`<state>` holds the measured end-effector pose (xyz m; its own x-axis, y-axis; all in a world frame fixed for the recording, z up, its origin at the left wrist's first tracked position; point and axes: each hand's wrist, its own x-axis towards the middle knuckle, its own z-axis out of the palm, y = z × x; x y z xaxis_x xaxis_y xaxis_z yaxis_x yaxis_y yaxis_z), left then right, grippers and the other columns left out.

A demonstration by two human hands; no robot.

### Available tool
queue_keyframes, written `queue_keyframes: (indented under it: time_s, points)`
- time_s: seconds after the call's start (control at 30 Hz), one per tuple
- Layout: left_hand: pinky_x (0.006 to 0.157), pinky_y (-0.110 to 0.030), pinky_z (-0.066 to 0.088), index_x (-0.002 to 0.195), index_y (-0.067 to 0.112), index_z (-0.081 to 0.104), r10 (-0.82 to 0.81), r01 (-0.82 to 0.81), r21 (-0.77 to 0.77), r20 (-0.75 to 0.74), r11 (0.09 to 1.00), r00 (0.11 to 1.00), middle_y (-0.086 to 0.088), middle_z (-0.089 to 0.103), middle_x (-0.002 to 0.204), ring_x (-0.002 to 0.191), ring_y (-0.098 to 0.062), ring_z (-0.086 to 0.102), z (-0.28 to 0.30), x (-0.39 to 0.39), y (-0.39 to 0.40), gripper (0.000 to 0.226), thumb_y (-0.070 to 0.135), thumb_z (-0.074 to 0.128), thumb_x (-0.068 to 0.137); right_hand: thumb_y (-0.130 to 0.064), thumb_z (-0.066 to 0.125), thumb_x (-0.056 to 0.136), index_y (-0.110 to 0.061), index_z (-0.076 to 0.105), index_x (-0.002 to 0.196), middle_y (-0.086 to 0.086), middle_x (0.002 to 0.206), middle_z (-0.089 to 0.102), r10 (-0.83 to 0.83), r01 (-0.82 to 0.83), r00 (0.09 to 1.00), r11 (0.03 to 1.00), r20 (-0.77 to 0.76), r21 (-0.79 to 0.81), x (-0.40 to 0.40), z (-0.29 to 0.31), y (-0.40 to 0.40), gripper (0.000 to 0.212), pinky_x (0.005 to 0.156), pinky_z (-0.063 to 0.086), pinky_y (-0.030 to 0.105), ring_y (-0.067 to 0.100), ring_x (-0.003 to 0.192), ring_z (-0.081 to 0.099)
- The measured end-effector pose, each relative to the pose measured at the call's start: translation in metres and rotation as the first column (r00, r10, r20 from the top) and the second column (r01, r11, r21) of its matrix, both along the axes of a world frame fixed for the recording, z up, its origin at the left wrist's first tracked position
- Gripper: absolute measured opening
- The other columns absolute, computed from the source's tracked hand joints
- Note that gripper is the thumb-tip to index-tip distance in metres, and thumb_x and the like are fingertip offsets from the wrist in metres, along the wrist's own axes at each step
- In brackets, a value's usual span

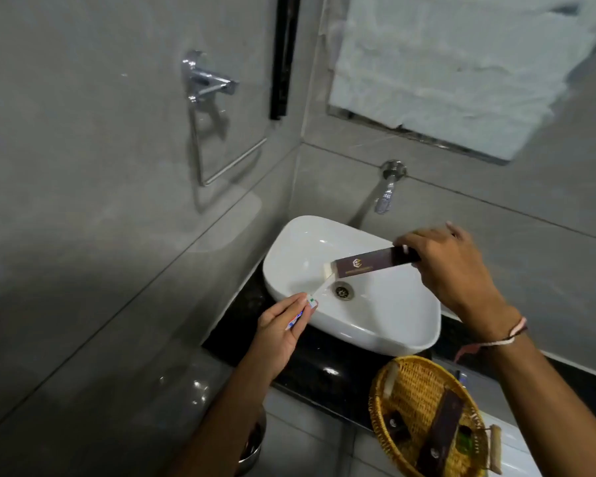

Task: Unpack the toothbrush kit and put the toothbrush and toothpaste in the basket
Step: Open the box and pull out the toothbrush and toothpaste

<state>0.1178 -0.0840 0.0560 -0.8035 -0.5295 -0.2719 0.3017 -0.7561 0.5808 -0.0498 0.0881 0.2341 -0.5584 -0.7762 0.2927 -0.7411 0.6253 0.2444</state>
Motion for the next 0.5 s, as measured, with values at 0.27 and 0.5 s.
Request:
queue_keyframes:
  time_s: [0.27, 0.5]
  points:
    - [0.067, -0.019, 0.061, 0.094, -0.006, 0.072, 0.234, -0.239, -0.013, 0.261, 0.971, 0.937, -0.015, 0.081, 0.083, 0.082, -0.019, 0.079, -0.056, 0.129, -0.044, 0.014, -0.012, 0.062, 0.087, -0.005, 0.081, 0.071, -0.017, 0.068, 0.108, 0.007, 0.102, 0.078, 0.070, 0.217, 0.730, 0.920, 0.680, -0.327, 0.056, -0.123, -0.037, 0.041, 0.087, 0.058, 0.035, 0.029, 0.093, 0.075]
    - [0.071, -0.019, 0.062, 0.094, -0.003, 0.073, 0.314, -0.329, -0.046, 0.442, 0.943, 0.840, -0.009, 0.081, 0.081, 0.079, -0.015, 0.078, -0.133, 0.210, -0.018, 0.019, -0.013, 0.057, 0.089, -0.020, 0.085, 0.069, -0.029, 0.061, 0.096, -0.003, 0.083, 0.071, 0.243, 0.292, 0.417, 0.877, 0.876, -0.383, 0.158, -0.243, -0.088, 0.036, 0.072, 0.061, 0.038, 0.015, 0.075, 0.070]
